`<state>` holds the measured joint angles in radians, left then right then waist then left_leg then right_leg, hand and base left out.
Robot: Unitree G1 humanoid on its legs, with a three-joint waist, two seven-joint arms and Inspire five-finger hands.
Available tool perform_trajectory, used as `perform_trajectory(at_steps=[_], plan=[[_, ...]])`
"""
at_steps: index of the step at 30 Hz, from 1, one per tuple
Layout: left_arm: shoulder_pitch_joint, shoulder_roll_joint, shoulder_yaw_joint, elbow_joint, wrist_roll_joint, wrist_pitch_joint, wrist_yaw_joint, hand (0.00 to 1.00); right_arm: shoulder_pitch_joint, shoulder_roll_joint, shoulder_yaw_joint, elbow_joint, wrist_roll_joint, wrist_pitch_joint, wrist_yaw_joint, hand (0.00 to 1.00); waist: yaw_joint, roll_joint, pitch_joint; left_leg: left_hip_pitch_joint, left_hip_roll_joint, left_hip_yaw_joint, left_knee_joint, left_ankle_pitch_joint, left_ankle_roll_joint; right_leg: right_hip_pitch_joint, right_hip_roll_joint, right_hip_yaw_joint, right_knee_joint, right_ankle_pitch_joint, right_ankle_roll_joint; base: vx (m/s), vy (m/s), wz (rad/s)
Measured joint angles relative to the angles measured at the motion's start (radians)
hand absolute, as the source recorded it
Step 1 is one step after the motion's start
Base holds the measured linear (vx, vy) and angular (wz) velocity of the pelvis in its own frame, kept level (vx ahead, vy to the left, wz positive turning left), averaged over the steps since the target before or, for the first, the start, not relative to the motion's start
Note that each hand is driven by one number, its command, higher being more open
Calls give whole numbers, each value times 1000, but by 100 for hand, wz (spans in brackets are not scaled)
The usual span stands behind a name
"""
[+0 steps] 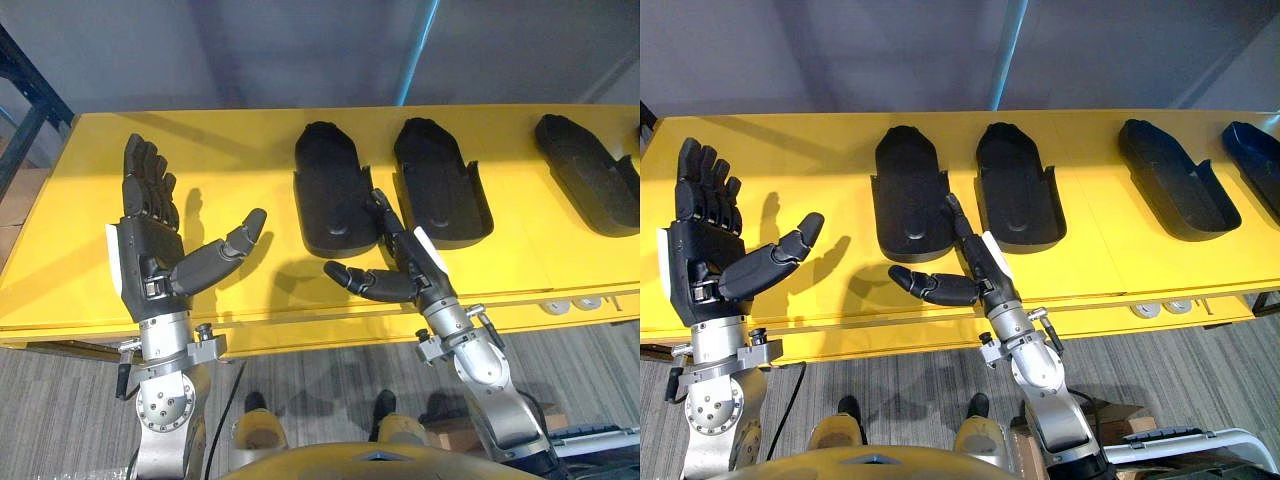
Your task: Walk over and take three plastic housings, then place them on the shelf
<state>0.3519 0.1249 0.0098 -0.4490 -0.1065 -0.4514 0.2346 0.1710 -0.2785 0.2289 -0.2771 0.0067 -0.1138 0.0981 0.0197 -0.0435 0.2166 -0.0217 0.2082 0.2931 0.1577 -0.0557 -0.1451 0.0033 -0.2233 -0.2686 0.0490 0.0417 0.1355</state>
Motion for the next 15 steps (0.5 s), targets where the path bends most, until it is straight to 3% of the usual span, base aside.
perform_trajectory(at_steps=[15], plan=[[-2, 1, -4, 0, 0, 0, 0, 100, -32, -3, 60, 1, 0, -1, 32, 100, 2, 0, 21, -6, 2, -10, 15, -6, 1, 5, 0, -6, 2, -3, -4, 0, 0, 0]])
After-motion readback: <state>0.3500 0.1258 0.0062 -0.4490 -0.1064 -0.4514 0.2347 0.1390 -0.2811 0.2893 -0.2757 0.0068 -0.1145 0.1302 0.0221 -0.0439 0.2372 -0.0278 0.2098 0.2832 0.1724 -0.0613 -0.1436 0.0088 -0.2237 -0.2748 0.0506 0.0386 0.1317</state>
